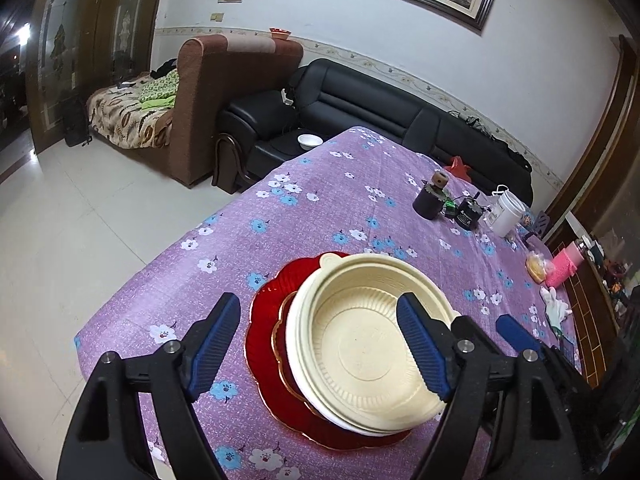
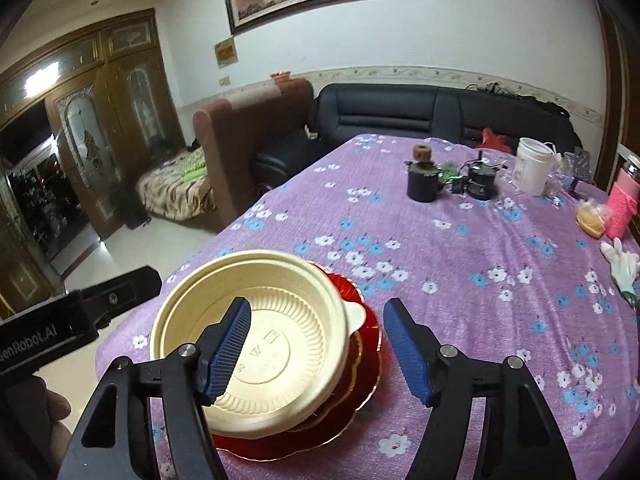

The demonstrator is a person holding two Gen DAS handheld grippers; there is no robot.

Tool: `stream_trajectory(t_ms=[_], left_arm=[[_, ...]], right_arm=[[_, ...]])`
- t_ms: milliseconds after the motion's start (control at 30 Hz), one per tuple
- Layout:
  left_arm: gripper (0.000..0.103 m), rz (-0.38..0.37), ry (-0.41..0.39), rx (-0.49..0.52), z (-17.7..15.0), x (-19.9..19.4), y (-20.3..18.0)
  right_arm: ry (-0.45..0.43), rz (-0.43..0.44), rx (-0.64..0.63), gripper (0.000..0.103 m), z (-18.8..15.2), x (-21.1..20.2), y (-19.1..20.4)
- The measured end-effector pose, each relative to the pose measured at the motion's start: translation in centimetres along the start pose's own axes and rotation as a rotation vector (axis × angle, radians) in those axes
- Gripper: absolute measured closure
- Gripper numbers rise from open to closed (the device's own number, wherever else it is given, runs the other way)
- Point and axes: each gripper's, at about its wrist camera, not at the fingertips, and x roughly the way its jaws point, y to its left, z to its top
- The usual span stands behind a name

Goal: Organize plates and bowls
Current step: 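Open both grippers to release the beige bowl, then withdraw both grippers from the stack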

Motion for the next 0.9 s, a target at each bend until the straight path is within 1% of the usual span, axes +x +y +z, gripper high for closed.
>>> stream_trajectory(t_ms=[167,267,333,400,500,600,767,900], left_arm=[[0.023,0.002,0.013,0.041,-0.6,0.2,-1.5],[0.022,0.018,0.012,0.073,-1.1,0.2,-2.6],[0.02,0.054,-0.002,0.103,-1.5,0.1,-3.5],[0.013,0.1,-0.025,0.128,-1.8,-0.2,-4.3],[0.011,0.147,-0.054,0.156,-2.2,-0.7,-5.3],[0.01,0.169,-0.061,0.181,-2.7,-0.9,-6.3],[0.01,0.191,-0.069,0.227,-3.4,-1.1,-8.3],[0.01,0.196,-0.078,0.243,-3.8,-1.4,-9.5]], right_arm=[[-0.015,-0.007,0.054,0.027,-0.2,-0.8,-1.4],[-0.015,-0.024,0.085,0.027,-0.5,-1.2,-2.4],[-0.014,-0.035,0.107,0.026,-0.8,-1.5,-3.2],[-0.01,-0.046,0.124,0.026,-1.0,-1.8,-3.8],[-0.01,-0.054,0.157,0.025,-1.5,-2.4,-5.0],[-0.02,-0.063,0.174,0.024,-2.1,-3.2,-5.7],[-0.036,-0.094,0.166,0.022,-2.9,-4.3,-6.5],[-0.042,-0.107,0.171,0.021,-3.4,-5.0,-7.4]])
